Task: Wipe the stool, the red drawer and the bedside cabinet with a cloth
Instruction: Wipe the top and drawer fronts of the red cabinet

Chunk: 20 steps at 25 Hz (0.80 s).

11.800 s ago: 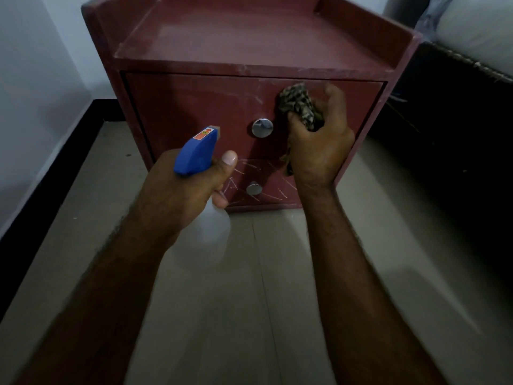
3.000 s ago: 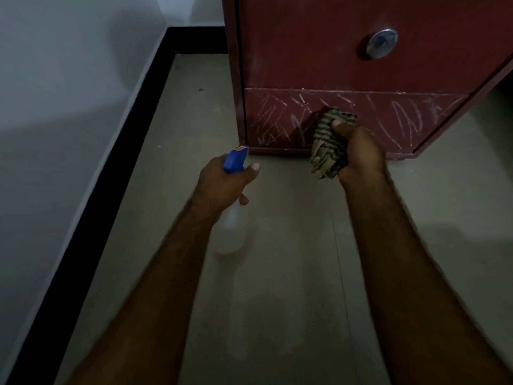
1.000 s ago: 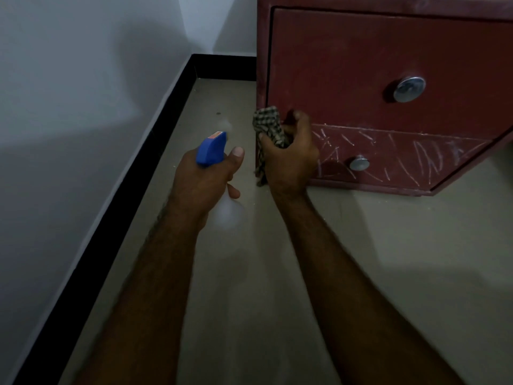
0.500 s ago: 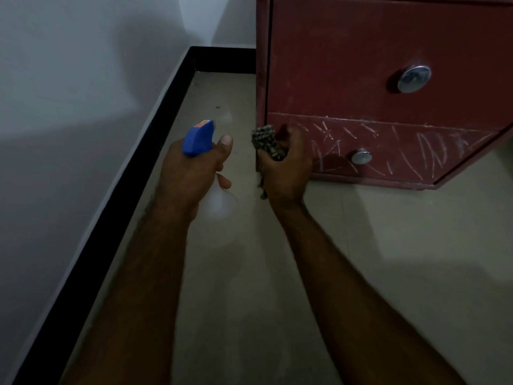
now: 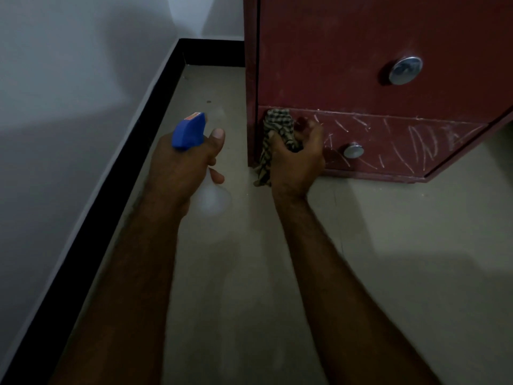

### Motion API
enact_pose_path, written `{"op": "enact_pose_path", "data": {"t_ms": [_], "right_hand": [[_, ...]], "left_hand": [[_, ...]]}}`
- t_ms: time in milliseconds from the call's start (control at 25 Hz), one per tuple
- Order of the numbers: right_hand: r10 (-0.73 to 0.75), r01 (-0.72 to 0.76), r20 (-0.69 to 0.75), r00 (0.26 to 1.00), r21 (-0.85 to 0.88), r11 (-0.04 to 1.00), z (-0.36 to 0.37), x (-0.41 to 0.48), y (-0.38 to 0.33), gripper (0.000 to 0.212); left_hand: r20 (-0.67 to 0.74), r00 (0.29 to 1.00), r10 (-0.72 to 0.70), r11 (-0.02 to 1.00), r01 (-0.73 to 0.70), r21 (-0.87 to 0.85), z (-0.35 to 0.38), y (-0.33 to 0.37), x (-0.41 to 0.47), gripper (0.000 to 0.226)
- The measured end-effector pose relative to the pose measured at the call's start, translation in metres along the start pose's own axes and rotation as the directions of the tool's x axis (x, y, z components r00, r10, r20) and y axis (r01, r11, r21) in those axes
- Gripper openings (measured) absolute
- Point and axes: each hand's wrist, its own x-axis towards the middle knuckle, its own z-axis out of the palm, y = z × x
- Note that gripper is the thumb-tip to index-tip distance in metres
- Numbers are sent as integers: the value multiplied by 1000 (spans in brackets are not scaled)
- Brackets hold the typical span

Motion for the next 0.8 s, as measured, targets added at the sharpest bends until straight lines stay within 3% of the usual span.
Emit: {"op": "enact_pose_path", "data": {"t_ms": [240,440,560,640,720,800], "right_hand": [[-39,39,-44,998,10,999,15,3,-20,56],[62,-62,10,998,-6,998,8,-3,-6,52],[28,-28,-8,1000,15,999,3,6,-13,57],[42,-41,-24,999,50,998,-4,14,-18,58],[105,-101,-52,993,77,992,-14,20,-14,56],[160,-150,-101,982,99,984,-28,26,-7,54]], "left_hand": [[3,1000,-7,1000,7,15,5,0,-1,50],[14,1000,4,1000,-4,20,6,4,-4,58],[18,1000,4,1000,-4,27,6,6,-5,58],[40,999,11,999,-12,34,8,8,-6,44],[55,998,18,999,-20,32,10,12,-9,17],[53,998,20,999,-22,30,12,15,-11,14]]}}
